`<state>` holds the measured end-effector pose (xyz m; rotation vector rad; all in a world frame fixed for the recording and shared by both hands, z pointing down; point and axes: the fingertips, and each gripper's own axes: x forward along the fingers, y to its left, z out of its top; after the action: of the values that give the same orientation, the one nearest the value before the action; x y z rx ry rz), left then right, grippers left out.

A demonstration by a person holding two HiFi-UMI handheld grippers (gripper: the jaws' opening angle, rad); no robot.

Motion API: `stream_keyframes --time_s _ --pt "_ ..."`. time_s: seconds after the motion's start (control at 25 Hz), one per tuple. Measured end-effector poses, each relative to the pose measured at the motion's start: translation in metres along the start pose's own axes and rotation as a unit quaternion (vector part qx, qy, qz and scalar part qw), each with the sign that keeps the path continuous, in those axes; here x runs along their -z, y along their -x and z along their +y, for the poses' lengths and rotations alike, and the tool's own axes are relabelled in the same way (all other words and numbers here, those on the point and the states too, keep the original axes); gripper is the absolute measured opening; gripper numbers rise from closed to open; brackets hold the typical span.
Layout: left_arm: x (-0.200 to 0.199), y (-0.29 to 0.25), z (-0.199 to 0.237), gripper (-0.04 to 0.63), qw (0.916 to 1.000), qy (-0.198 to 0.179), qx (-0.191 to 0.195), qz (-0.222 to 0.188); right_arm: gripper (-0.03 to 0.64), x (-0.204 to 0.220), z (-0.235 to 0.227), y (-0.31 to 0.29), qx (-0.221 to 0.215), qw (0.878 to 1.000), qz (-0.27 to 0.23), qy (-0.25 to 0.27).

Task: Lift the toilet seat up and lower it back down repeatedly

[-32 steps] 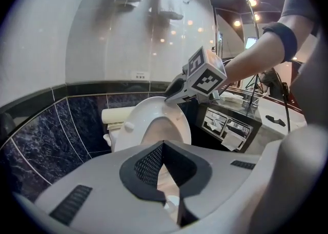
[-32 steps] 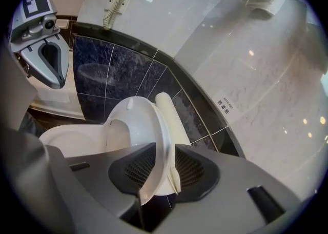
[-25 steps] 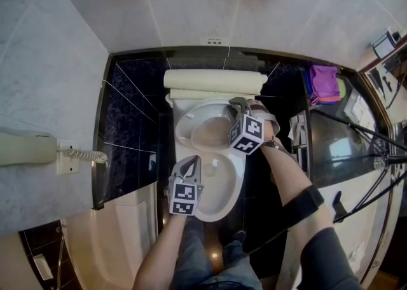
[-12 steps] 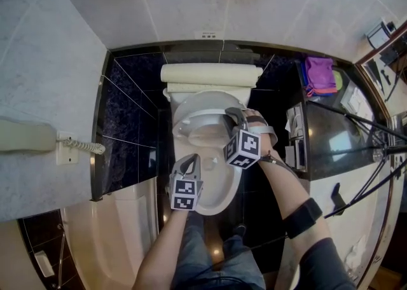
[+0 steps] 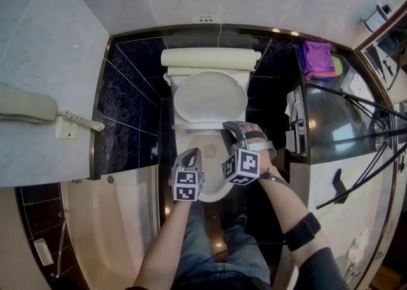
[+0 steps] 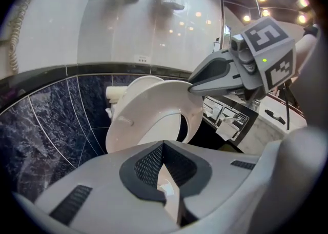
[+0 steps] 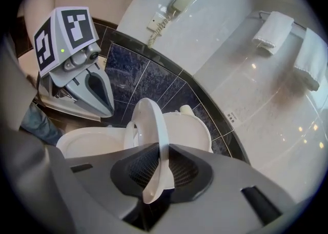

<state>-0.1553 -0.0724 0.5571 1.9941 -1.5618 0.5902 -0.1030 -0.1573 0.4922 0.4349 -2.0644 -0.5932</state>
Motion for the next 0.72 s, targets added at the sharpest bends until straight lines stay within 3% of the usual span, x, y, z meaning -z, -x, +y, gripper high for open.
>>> stream_keyframes --time_s 0.4,0.72 --pt "0.059 0.022 -0.017 -0.003 0.9987 0.036 -0.034 0.013 0.101 0.017 0.136 0.049 -0.063 0.997 0.003 0.047" --pt "0.101 0.035 -0.029 -0.003 0.9983 0.041 -0.032 0.025 0.107 0.025 0.18 0.06 -0.092 0.993 0.004 0.072"
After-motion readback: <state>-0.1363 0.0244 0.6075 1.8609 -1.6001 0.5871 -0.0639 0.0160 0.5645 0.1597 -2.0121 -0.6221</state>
